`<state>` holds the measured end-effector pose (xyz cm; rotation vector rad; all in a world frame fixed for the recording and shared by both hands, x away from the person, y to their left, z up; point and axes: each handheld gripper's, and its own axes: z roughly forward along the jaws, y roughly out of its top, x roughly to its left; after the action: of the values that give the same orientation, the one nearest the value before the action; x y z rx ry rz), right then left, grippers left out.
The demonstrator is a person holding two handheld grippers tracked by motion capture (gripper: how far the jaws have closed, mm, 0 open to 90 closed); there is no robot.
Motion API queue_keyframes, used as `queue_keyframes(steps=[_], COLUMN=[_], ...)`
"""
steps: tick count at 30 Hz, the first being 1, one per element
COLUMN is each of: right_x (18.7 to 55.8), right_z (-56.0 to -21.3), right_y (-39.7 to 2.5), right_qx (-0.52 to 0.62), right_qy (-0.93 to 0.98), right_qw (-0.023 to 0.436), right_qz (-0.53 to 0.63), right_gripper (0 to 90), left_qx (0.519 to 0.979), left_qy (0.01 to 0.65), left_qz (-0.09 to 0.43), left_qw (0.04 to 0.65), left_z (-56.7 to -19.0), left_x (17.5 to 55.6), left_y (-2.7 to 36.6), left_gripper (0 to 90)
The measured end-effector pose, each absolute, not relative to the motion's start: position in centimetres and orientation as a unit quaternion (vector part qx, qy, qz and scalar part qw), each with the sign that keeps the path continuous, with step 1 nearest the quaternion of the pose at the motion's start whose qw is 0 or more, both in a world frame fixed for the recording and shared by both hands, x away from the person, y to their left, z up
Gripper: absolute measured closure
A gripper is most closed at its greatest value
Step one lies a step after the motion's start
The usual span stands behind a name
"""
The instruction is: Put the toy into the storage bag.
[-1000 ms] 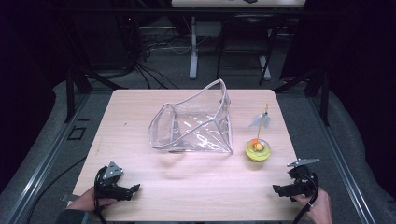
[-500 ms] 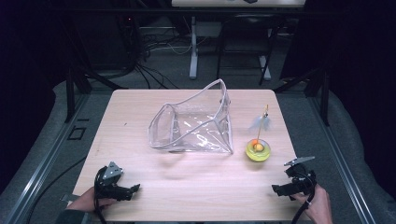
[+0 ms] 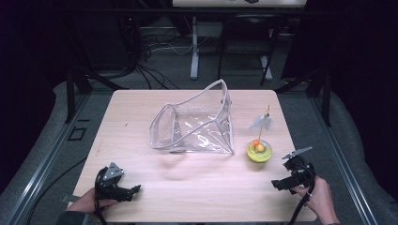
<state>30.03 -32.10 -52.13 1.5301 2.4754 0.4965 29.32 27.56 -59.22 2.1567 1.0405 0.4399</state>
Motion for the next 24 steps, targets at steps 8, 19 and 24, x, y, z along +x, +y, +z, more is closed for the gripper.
queue_keyframes(steps=[8,19,24], right_x=[31.2,33.3,34.0], right_z=[-50.5,-49.0,-48.3], right_y=[-30.9,-28.6,-27.9], right_qx=[0.499,0.469,0.461], right_qy=[0.845,0.862,0.864], right_qw=[0.095,0.087,0.084], right_qz=[0.17,0.172,0.182], right_gripper=[2.1,0.5,0.0], left_qx=[0.831,0.831,0.831], left_qy=[0.401,0.401,0.401], left_qz=[0.17,0.169,0.17], left_qw=[0.346,0.346,0.346], left_z=[-59.2,-59.2,-59.2], left_x=[29.3,29.3,29.3], left_y=[27.6,27.6,27.6], left_gripper=[0.0,0.0,0.0])
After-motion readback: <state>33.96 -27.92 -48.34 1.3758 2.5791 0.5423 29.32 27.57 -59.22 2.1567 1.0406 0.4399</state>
